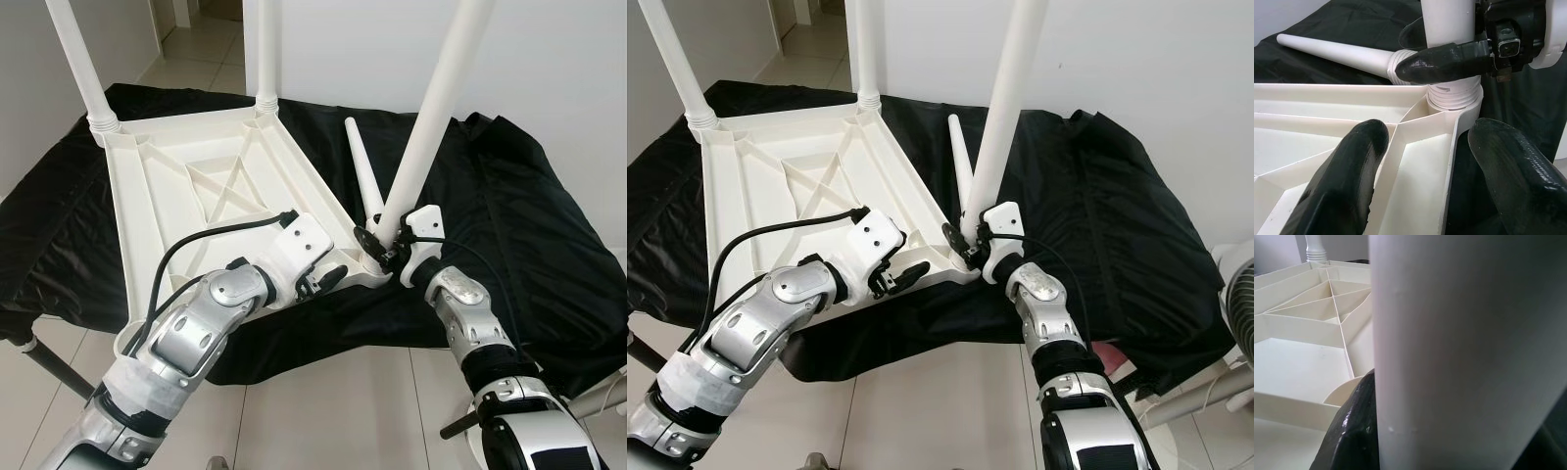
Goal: Building children table
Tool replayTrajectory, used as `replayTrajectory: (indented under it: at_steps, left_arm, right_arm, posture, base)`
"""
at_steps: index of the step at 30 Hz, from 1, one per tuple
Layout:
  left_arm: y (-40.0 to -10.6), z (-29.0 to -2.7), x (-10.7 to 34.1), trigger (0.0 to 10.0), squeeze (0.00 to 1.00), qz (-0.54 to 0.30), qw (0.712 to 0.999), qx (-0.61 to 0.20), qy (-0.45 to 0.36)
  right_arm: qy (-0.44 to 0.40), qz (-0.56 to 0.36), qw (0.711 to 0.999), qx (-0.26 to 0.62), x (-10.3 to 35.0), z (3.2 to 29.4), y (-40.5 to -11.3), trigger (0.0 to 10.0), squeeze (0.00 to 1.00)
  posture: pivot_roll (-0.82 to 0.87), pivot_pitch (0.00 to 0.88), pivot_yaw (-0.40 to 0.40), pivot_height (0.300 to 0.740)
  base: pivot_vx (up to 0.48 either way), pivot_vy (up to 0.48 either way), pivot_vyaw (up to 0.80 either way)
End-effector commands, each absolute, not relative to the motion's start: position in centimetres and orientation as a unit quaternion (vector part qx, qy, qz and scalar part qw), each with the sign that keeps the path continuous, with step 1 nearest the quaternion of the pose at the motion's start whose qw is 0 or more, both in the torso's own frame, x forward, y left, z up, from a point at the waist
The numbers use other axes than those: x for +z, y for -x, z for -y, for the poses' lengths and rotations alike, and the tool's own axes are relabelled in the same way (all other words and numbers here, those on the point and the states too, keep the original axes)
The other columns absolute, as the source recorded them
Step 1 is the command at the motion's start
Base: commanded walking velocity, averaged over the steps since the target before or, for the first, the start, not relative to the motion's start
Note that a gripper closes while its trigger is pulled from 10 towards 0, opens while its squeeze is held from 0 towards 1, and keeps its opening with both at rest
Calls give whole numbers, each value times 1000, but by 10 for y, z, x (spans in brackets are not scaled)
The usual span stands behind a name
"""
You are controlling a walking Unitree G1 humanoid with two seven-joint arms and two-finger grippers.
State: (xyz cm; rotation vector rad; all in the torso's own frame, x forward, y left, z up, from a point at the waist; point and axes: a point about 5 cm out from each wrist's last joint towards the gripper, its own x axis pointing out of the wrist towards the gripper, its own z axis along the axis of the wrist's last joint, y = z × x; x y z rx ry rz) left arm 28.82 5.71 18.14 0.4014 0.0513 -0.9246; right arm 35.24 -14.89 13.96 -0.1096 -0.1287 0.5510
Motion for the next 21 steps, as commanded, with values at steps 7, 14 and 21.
replayTrajectory:
  at_steps: [7, 14, 21]
  left_arm:
    - [-285, -55, 180, 10000, 0, -30, 860, -471, -195]
    - [-283, -56, 180, 10000, 0, -31, 860, -471, -194]
    - [-282, -55, 179, 10000, 0, -34, 857, -475, -195]
  right_arm:
    - [44, 54, 965, 251, 132, 152, -347, 10000, 0]
    - [32, 49, 980, 190, 132, 150, -347, 10000, 0]
    - [-2, 40, 995, 91, 129, 144, -344, 10000, 0]
  posture:
    - [32, 50, -57, 740]
    - [33, 59, -55, 740]
    - [27, 63, -45, 740]
  base:
    - [0, 0, 0]
    - [0, 0, 0]
    - [0, 0, 0]
